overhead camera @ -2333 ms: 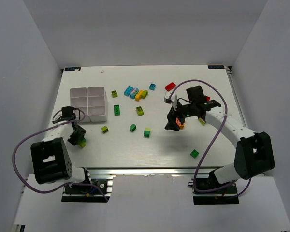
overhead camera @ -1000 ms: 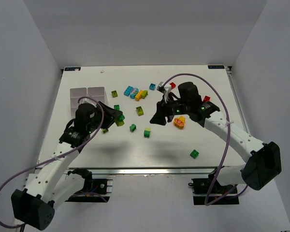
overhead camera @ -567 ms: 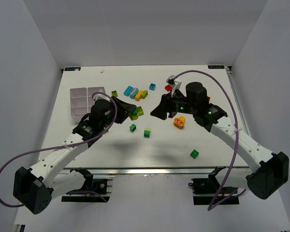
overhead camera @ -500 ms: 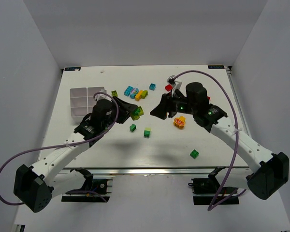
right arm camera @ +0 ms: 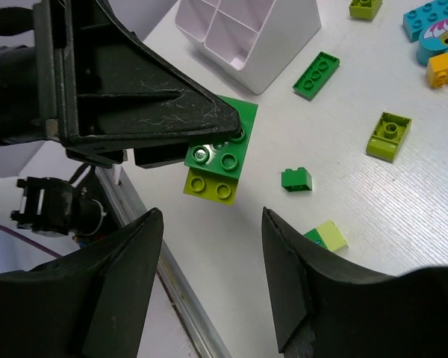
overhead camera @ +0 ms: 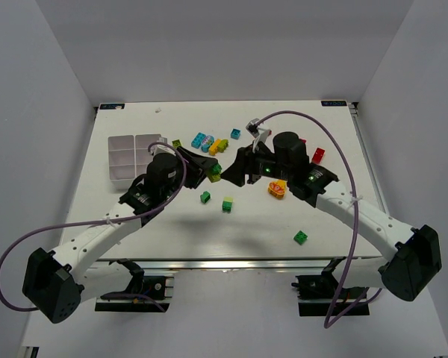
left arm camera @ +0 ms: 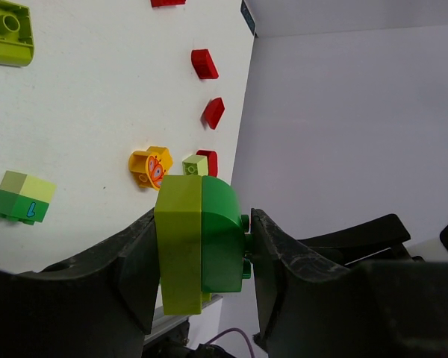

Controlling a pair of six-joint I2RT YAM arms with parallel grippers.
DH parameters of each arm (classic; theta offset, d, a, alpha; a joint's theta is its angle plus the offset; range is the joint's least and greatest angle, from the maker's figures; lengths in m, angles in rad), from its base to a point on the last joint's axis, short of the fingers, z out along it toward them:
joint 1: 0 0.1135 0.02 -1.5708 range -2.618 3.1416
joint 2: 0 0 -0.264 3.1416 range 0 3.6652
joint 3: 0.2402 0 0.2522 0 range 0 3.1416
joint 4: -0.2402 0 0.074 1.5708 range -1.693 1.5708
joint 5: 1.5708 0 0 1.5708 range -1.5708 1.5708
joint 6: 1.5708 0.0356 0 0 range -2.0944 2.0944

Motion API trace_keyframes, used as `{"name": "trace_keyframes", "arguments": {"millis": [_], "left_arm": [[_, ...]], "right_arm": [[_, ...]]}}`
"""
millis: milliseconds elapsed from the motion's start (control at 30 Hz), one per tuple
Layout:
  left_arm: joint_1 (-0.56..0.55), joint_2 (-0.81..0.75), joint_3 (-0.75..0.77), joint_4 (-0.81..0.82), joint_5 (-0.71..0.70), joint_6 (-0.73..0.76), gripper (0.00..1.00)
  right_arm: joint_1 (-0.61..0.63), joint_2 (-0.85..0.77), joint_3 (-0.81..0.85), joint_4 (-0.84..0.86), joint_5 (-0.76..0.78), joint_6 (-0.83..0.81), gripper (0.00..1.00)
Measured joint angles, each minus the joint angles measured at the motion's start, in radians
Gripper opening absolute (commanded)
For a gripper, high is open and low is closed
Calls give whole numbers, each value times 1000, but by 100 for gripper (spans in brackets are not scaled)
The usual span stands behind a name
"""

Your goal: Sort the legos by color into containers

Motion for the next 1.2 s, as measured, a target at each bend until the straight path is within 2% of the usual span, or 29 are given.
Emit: {"name": "trace_keyframes", "arguments": {"millis": [167,500,1200], "left_arm": [[-13,21,0,8,0,-11,2],[-27,35,-1,12,0,-21,2],[-37,42,-8,21,-3,-29,3]], "right_arm": [[26,27,-10,5,27,-20,65],[41,82,-10,53,67,-49,66],[49,112,-9,95,93,-9,52]]}}
